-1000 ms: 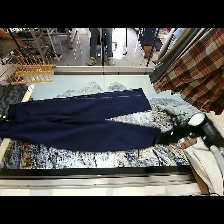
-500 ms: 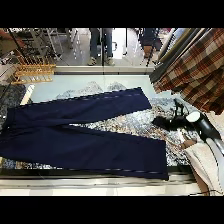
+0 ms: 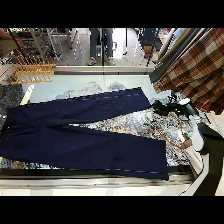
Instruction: Fold the clothes and pants, and hang the long-sleeved shirts on hangers.
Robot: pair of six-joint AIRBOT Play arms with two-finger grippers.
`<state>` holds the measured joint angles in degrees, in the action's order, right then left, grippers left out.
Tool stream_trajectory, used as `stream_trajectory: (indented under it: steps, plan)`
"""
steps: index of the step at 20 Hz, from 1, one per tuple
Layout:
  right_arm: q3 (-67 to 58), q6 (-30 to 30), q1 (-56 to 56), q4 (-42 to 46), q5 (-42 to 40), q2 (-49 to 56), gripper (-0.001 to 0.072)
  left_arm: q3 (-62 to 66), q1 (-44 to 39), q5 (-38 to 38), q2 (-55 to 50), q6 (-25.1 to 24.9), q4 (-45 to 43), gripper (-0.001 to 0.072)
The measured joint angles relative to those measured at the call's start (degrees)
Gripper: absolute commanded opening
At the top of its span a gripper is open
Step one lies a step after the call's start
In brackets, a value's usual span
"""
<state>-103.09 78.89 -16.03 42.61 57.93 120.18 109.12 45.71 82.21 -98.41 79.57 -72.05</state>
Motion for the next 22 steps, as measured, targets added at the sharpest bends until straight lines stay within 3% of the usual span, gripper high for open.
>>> stream_trajectory:
  steps: [1,2,5,6,7,12,16,17,18,20,22]
  plan:
    - [-2.56,0.26,0.24,-0.44,0.17,2.03,0.0403,0.07,-0.2,0.11,0.04,0.2,0.96,0.0669]
    - [-5.18,0.57,0.63,-0.96,0.17,4.0,0.0325,0.13,-0.35,0.28,0.07,0.22,1.62,0.0668]
    - [-11.13,0.83,2.27,0.17,-0.09,8.0,0.0009,0.13,-0.61,1.81,0.07,0.39,2.71,0.0611]
    - [-12.28,1.4,2.78,0.22,-0.31,8.81,0.0008,0.04,-0.63,2.38,0.07,0.44,2.89,0.0542]
    - [-13.11,1.77,3.13,0.94,-0.33,9.11,0.0007,-0.22,-0.63,3.3,0.07,0.7,2.69,0.0521]
    - [-10.99,6.82,3.32,13.86,7.54,3.32,0.0006,-5.53,0.11,6.19,0.57,5.2,-5.81,0.0522]
    - [2.14,8.13,3.06,24.96,15.76,-9.55,0.0009,-17.03,2.67,3.06,4.46,6.01,-9.33,0.0523]
    - [6.29,8.13,2.78,26.38,17.03,-12.94,0.001,-21.0,3.76,1.33,6.05,5.9,-9.9,0.0552]
    - [10.84,8.15,2.43,27.21,17.79,-16.76,0.0067,-24.63,4.74,-0.48,7.54,5.33,-10.01,0.0609]
    - [19.3,8.11,1.55,28.15,19.39,-24.0,0.059,-31.34,6.8,-4.09,10.21,3.93,-9.31,0.0625]
    - [26.99,7.56,0.39,28.2,20.22,-31.63,0.0563,-36.28,8.87,-6.99,11.82,2.71,-5.9,0.0625]
